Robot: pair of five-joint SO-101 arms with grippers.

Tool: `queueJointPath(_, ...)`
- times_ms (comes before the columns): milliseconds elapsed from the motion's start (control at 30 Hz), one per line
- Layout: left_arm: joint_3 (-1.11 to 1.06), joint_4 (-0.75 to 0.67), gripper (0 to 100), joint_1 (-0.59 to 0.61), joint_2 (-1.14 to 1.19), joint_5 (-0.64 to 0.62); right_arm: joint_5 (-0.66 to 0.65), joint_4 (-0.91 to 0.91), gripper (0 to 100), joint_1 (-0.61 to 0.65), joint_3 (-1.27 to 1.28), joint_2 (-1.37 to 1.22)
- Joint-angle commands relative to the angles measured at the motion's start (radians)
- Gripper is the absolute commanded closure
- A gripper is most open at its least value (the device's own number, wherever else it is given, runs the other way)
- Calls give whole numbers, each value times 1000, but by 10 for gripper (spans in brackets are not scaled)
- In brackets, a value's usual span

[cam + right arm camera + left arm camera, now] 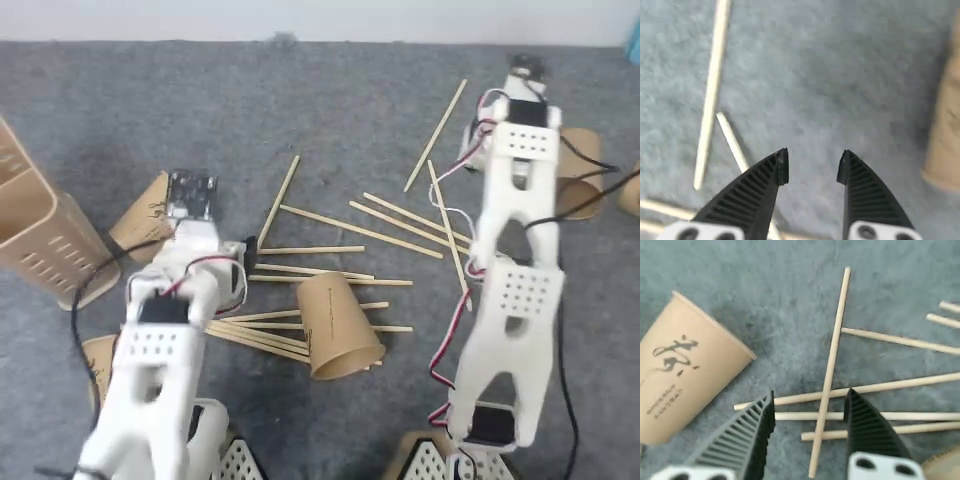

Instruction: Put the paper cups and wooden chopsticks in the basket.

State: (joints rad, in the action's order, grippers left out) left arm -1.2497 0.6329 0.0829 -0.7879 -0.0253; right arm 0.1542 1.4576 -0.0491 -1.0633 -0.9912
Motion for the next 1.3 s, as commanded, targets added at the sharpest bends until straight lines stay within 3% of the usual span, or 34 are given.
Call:
queueJointPath(0,130,-25,783,11,176,-9,3,19,818,28,-267,-111)
queueJointPath(167,145,-25,783,11,203,-9,-35,31,818,41,-416,-265)
queueJointPath(333,145,-29,783,25,204,-9,-61,168,820,101,-532,-282)
queueJointPath(733,145,-29,783,25,210,-9,-37,165,822,134,-473,-318)
queueJointPath(967,145,-29,783,25,210,-9,-262,163,824,131,-457,-358)
queueJointPath(1133,145,-29,783,25,210,-9,-385,199,998,108,-462,-352)
queueJointPath(1267,145,-29,783,25,210,-9,-466,282,995,74,-471,-348)
